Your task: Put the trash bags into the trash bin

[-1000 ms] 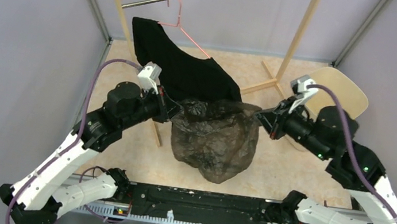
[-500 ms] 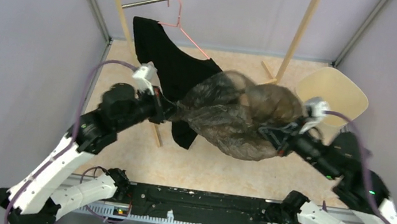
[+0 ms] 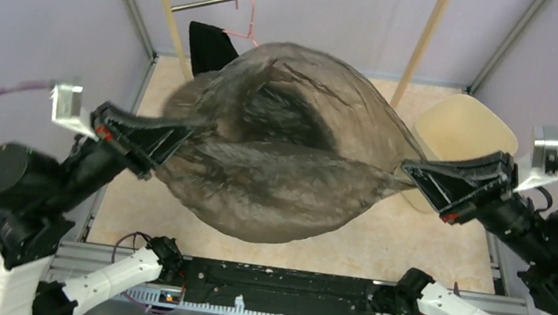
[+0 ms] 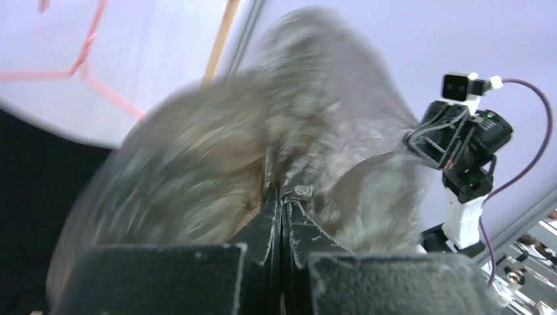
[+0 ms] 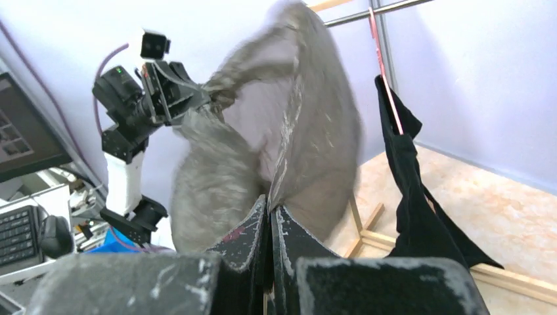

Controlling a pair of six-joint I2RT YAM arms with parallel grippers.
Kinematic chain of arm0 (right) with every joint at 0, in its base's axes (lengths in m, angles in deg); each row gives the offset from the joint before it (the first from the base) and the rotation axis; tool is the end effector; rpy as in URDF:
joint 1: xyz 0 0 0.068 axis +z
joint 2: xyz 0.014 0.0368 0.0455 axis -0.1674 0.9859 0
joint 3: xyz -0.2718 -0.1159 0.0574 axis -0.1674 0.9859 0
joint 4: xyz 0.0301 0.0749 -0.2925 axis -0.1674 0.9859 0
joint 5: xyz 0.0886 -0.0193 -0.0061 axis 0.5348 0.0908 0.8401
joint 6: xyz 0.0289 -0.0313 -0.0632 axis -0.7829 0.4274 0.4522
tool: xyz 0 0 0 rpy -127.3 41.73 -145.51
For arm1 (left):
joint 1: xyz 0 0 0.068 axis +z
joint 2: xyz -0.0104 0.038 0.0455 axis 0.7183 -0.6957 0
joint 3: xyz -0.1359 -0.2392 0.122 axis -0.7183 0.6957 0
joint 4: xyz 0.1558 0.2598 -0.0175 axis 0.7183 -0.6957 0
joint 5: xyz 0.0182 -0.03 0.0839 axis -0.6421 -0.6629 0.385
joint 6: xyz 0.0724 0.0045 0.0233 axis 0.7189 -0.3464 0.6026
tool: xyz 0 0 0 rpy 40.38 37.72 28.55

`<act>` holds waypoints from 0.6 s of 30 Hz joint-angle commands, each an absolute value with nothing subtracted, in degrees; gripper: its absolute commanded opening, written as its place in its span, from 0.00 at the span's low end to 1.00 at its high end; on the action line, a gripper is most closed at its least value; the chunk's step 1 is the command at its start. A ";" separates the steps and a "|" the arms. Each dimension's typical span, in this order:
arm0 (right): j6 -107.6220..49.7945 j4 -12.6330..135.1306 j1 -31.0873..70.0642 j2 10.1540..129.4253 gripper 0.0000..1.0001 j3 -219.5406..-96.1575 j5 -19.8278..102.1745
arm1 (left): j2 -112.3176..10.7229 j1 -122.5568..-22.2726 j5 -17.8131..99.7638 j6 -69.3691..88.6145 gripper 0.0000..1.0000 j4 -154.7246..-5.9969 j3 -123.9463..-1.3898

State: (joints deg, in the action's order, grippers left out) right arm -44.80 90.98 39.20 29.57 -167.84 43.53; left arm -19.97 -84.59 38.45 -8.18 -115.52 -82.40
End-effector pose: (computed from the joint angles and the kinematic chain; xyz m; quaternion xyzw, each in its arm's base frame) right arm 0.0539 0.0788 0.5860 -0.2051 0.5789 0.5036 0.6077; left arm 0.0679 -0.0698 0.6064 0.1235 0.6031 -0.4876 0.6190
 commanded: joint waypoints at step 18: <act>-43.93 87.70 38.90 36.91 0.00 -166.49 45.75 | -17.69 -84.65 47.06 6.14 0.00 -110.48 -78.04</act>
State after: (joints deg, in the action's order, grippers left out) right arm -47.81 93.32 39.20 39.82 -160.85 42.11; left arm -23.86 -84.61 43.96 1.76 -117.73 -80.25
